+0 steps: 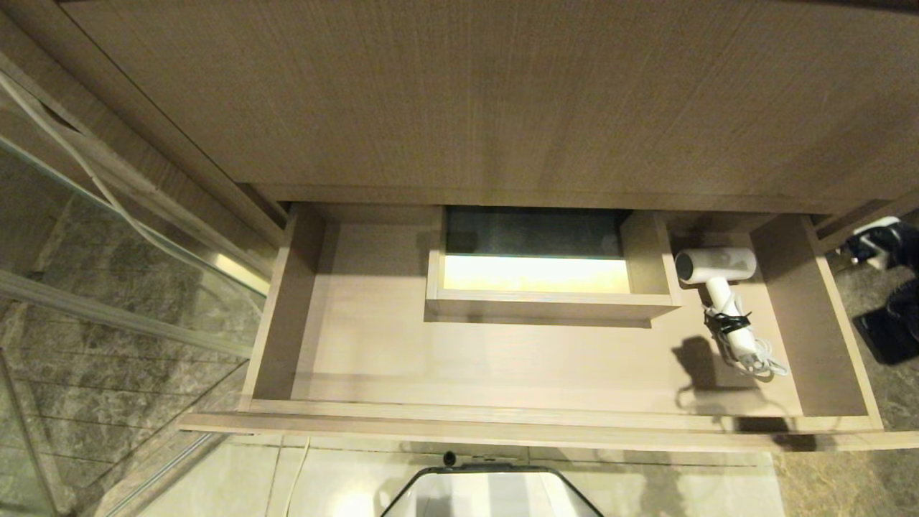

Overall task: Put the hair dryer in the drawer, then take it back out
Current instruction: Close the drawer

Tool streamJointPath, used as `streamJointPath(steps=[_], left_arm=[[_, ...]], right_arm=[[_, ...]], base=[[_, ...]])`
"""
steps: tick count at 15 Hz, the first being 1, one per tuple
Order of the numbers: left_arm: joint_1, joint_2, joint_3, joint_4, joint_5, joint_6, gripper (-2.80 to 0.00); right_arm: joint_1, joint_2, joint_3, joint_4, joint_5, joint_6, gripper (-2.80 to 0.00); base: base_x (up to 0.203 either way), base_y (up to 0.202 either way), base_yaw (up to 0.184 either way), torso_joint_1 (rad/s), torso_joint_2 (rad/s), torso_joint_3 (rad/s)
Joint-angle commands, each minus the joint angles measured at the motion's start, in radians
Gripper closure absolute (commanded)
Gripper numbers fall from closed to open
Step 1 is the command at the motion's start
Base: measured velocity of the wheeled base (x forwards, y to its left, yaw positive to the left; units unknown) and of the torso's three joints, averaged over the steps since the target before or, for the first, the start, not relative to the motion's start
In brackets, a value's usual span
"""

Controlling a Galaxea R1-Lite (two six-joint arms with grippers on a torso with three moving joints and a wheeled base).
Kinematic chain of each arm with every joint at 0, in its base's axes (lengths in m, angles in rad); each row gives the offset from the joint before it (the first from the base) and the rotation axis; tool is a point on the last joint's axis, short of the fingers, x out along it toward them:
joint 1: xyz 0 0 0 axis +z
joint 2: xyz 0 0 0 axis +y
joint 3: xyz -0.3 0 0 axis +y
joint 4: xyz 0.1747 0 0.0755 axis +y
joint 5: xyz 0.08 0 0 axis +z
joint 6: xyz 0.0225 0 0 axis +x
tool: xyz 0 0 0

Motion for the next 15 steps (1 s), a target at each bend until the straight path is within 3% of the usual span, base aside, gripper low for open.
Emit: streamJointPath(steps=[1, 4, 7, 15], left_arm=[[-0.001, 0.0, 0.002, 0.0, 0.0, 0.0, 0.0], [-0.001, 0.0, 0.002, 0.0, 0.0, 0.0, 0.0], [-0.001, 0.0, 0.002, 0.0, 0.0, 0.0, 0.0], [-0.001, 0.0, 0.002, 0.0, 0.0, 0.0, 0.0]], right_arm=[[-0.015, -0.155, 0.175, 0.081, -0.007, -0.021, 0.0], [-0.027, -0.176, 0.283, 0.163, -0.052, -0.021, 0.0], [-0.032, -0.134, 0.348, 0.146, -0.058, -0.02, 0.0], [-0.033, -0.131, 0.352, 0.142, -0.058, -0.02, 0.0]], base=[[0.0, 0.0, 0.0, 0.0, 0.0, 0.0], [0.0, 0.0, 0.0, 0.0, 0.0, 0.0], [0.0, 0.0, 0.0, 0.0, 0.0, 0.0], [0.0, 0.0, 0.0, 0.0, 0.0, 0.0]])
